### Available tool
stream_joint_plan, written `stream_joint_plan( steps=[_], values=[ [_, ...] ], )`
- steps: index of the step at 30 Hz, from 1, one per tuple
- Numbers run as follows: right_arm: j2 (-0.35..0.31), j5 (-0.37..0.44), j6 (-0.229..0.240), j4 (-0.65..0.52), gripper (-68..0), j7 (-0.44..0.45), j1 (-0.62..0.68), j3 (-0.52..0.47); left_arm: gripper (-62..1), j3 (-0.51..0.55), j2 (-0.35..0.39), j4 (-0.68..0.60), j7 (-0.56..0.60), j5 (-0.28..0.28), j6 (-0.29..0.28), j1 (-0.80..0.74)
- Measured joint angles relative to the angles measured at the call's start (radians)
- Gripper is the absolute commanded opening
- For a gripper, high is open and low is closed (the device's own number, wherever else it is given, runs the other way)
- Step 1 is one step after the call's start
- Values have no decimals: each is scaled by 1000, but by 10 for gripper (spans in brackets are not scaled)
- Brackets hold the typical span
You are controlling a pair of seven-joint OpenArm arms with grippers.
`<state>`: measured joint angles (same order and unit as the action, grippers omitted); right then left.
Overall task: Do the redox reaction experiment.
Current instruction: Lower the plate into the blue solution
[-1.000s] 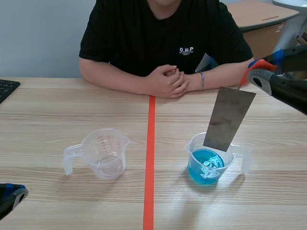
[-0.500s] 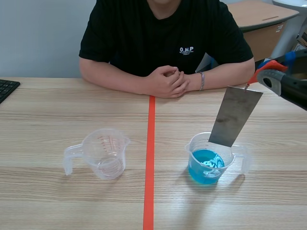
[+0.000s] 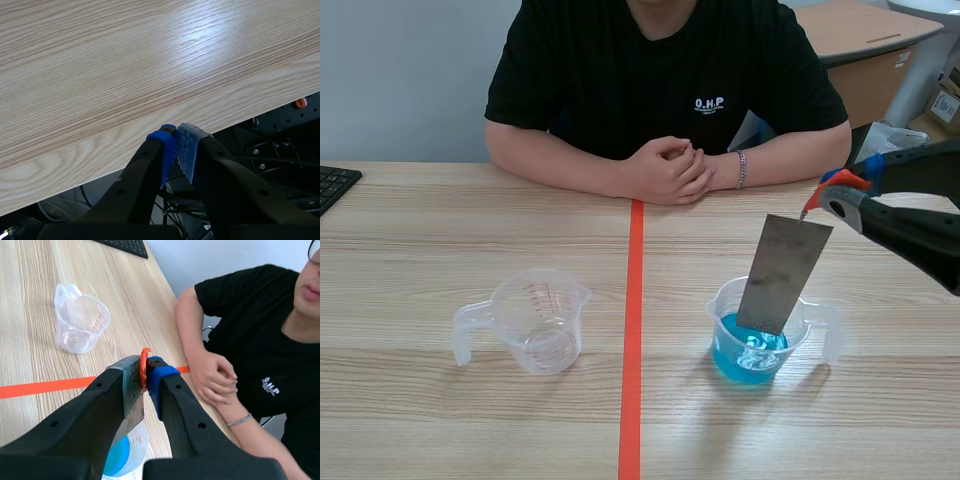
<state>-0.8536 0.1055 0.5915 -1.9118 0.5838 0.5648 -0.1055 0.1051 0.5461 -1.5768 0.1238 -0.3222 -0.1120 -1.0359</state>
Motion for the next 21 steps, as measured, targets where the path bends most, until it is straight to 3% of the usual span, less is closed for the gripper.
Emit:
stream_joint_plan(
  steps=[6,21],
  values=[
    [7,-29,0,90,-660,0,-88,103,-569,0,0,0,0,0,0,0],
    [151,-159,11,286,-660,11,-250,243,-569,0,0,0,-1,0,0,0]
  ],
)
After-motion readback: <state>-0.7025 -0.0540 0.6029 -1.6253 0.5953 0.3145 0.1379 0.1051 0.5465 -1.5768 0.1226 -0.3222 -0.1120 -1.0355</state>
